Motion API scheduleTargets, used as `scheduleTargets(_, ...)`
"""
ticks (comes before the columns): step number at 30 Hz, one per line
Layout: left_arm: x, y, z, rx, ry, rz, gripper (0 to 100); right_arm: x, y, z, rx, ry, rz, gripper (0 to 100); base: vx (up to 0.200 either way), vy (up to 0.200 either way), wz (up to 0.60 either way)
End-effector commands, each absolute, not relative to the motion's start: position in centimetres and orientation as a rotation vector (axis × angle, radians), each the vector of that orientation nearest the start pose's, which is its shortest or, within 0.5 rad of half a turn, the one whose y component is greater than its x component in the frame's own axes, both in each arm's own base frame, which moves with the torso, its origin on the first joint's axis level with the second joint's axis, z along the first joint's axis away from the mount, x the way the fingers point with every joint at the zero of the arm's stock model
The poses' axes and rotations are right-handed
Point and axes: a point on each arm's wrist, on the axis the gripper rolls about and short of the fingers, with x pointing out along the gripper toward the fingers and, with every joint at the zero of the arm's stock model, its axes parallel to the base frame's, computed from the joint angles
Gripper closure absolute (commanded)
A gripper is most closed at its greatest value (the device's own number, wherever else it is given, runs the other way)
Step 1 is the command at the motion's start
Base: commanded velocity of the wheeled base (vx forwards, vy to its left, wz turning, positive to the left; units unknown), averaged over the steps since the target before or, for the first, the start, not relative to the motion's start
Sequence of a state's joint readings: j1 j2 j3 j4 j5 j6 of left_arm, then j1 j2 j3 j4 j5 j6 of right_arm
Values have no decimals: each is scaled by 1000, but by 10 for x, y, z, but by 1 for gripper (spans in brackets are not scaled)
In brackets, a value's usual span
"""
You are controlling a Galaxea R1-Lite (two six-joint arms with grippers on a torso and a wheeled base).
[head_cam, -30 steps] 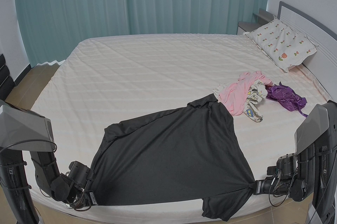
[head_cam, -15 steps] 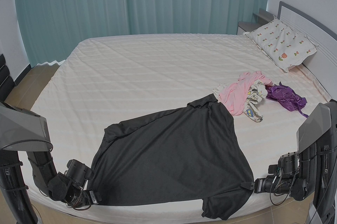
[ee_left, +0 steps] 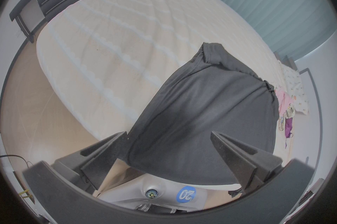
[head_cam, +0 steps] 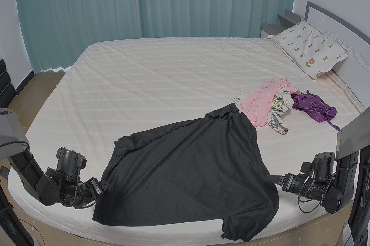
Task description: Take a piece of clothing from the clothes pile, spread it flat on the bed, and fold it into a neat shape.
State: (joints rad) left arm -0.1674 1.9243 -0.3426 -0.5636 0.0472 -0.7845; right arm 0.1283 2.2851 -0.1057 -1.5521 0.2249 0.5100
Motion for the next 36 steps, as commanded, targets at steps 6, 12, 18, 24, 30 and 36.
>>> scheduleTargets(6,235,-37,26,-633,953,278,0,241,39,-12,521,661,195,0,200,0,0)
scheduleTargets(12,241,-37,27,-669,936,288,0,241,39,-12,521,664,196,0,67,0,0)
scheduleTargets(18,267,-39,32,-755,875,302,0,241,40,-13,518,669,201,0,0,0,0)
scheduleTargets(24,307,-46,17,-777,854,313,0,241,42,-14,517,674,207,0,0,0,0)
scheduleTargets(30,347,-52,-3,-769,828,322,0,240,44,-16,515,683,210,0,0,0,0)
scheduleTargets(36,377,-55,-25,-712,800,347,100,241,43,-17,515,688,207,0,0,0,0)
